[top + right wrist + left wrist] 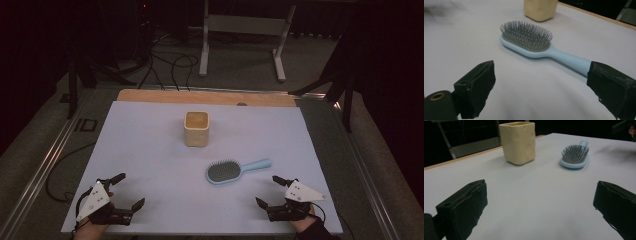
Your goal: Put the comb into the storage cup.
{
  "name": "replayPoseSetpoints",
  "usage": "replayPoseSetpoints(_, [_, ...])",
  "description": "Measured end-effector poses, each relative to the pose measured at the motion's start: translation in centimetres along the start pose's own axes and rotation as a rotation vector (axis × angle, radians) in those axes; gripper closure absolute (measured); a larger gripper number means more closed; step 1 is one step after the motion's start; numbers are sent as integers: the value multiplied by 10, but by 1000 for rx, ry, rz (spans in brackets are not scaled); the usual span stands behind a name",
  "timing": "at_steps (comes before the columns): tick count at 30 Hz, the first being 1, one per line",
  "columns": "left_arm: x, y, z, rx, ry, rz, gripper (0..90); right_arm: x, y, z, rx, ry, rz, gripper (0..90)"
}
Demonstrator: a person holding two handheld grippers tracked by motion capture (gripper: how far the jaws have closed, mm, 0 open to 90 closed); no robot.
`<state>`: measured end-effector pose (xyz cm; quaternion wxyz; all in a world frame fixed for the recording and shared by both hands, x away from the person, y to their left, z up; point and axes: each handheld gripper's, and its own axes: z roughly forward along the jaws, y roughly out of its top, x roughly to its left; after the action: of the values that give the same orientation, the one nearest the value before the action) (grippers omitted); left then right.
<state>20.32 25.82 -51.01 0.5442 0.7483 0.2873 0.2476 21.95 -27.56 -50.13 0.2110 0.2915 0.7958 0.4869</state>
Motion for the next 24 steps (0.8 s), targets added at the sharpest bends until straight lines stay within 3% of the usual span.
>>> replayPoseSetpoints(10, [3,0,-1,-31,4,-24,0,4,1,1,24,22,-20,79])
replayPoseSetpoints(24, [3,0,-1,-22,8,-28,0,2,4,-1,35,31,-27,78])
